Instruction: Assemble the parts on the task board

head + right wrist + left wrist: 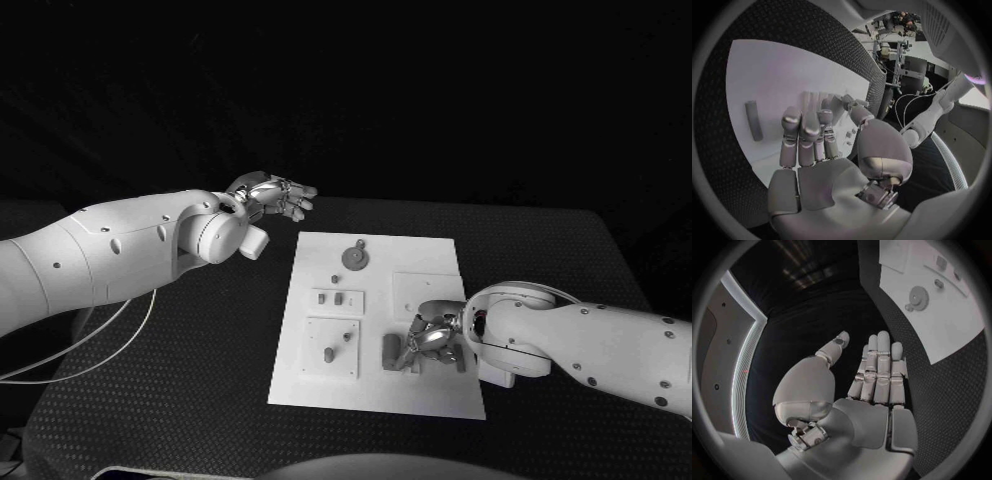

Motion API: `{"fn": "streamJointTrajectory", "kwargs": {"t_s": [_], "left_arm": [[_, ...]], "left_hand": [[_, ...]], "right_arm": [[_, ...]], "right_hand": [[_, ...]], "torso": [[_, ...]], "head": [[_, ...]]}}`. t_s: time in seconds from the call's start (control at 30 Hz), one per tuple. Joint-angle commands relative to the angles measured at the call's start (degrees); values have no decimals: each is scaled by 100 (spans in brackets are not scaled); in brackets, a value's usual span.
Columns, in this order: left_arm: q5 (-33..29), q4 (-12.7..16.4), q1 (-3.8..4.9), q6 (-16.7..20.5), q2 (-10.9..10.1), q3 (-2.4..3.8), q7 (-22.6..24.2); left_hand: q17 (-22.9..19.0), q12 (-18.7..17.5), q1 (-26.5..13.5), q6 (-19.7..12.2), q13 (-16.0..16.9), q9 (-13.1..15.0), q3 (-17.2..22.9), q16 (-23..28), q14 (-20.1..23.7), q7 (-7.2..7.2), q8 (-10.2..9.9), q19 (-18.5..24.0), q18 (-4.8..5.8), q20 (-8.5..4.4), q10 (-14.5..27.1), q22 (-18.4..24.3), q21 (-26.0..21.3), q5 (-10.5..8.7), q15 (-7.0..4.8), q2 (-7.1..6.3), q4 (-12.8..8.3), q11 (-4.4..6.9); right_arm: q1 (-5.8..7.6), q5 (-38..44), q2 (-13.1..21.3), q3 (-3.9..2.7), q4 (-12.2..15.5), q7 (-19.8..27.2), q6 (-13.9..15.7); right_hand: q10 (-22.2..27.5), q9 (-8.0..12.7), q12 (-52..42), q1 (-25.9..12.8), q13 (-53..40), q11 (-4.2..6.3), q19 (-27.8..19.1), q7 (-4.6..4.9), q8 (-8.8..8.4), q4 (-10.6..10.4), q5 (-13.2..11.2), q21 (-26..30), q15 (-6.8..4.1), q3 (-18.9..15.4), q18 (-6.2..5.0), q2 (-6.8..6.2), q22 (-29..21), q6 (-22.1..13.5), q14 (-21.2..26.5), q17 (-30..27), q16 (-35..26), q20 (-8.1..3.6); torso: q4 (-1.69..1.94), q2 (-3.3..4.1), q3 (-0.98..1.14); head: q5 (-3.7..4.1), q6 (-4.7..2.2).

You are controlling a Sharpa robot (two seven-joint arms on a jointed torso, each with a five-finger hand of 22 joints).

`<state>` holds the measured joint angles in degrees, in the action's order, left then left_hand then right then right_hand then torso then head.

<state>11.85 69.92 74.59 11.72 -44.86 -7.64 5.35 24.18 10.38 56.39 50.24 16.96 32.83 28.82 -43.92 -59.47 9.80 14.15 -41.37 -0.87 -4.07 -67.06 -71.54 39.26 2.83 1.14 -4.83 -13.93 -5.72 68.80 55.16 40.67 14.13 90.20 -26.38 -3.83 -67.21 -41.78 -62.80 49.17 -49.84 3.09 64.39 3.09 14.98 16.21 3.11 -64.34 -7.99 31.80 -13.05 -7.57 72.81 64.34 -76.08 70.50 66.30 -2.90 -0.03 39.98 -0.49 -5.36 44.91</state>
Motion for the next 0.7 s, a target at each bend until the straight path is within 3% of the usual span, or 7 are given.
{"fn": "streamJointTrajectory", "kwargs": {"t_s": [0.03,0.43,0.7], "left_arm": [[-25,12,10,-78,1,3,32],[-25,16,10,-82,-8,2,28],[-25,19,10,-105,-13,2,24]], "left_hand": [[11,35,-49,-27,-1,-8,15,21,-12,3,20,-38,-37,-35,39,-7,-30,13,9,0,37,-11],[15,37,-54,-26,-1,-8,14,24,-13,3,22,-38,-37,-35,41,-10,-32,13,9,0,42,-11],[19,40,-63,-26,-1,-8,11,28,-13,3,23,-39,-36,-34,42,-12,-35,12,10,-3,50,-12]], "right_arm": [[-45,88,-45,2,-12,-71,-192],[-84,71,-72,1,-94,-217,-81],[-84,118,-70,1,-142,-274,-56]], "right_hand": [[-75,-12,-35,-15,-7,22,57,-15,45,-13,-33,-36,-4,12,-195,60,-10,74,-45,-21,8,-5],[-137,-1,-19,-212,-24,48,90,-40,35,-137,-31,-48,-9,-6,-195,114,-33,144,-79,-34,31,0],[-161,4,-9,-197,-41,61,101,-53,25,-193,-33,-53,-23,139,-195,249,-44,174,-76,-53,26,-16]], "torso": [[7,3,-4],[5,-1,-12],[3,1,-8]], "head": [[-3,12],[-13,29],[-20,39]]}}
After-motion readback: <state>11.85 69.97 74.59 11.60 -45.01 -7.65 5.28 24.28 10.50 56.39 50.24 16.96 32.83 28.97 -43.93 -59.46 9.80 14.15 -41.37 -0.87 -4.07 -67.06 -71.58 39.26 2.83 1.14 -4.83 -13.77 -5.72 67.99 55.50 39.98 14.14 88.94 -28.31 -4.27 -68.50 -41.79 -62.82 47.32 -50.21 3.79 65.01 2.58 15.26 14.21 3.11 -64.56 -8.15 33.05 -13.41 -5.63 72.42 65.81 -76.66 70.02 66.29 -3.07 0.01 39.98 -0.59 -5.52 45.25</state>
